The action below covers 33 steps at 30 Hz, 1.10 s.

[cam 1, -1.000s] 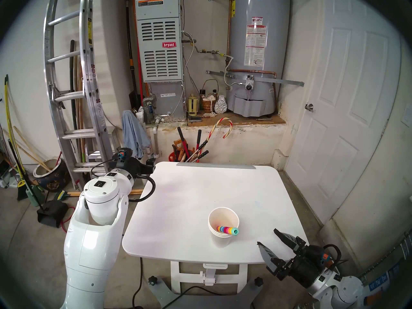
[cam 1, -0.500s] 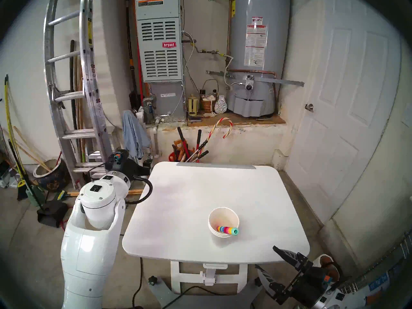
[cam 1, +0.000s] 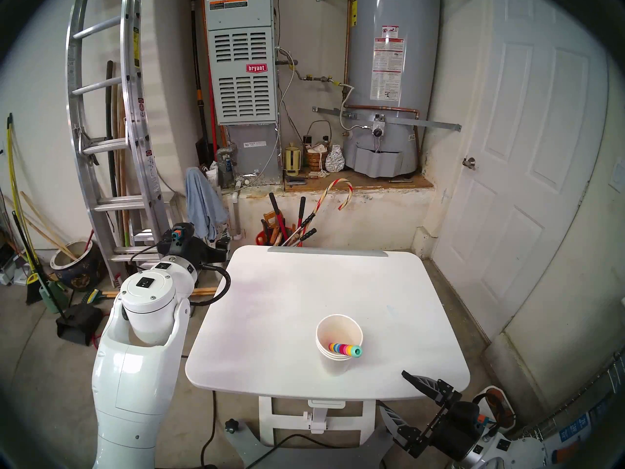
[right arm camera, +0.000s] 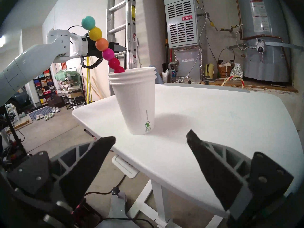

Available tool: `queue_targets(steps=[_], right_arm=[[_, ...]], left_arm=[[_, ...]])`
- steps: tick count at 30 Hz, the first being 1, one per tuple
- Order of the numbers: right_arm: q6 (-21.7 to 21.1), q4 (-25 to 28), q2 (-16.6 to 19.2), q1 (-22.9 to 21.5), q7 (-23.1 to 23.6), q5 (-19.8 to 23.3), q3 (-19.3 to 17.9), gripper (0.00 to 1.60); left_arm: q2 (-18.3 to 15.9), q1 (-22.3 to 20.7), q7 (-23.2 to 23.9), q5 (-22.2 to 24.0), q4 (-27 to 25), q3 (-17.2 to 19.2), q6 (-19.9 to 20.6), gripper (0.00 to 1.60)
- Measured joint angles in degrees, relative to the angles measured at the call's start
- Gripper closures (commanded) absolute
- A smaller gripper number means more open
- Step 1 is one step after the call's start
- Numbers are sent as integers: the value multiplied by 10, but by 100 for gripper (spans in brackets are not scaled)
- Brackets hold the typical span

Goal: Switch the marker to another color

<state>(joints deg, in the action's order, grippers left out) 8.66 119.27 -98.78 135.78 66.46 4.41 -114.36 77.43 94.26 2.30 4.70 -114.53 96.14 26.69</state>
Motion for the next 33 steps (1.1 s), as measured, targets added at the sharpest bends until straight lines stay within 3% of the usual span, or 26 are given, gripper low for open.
queue_targets(steps=[20, 33], right_arm=[[3, -22, 31, -71, 17, -50, 40, 0], [4, -31, 39, -97, 21, -56, 54, 0]], left_arm=[[-1, -19, -6, -5, 16, -4, 4, 0], [-1, -25, -7, -6, 16, -5, 9, 0]])
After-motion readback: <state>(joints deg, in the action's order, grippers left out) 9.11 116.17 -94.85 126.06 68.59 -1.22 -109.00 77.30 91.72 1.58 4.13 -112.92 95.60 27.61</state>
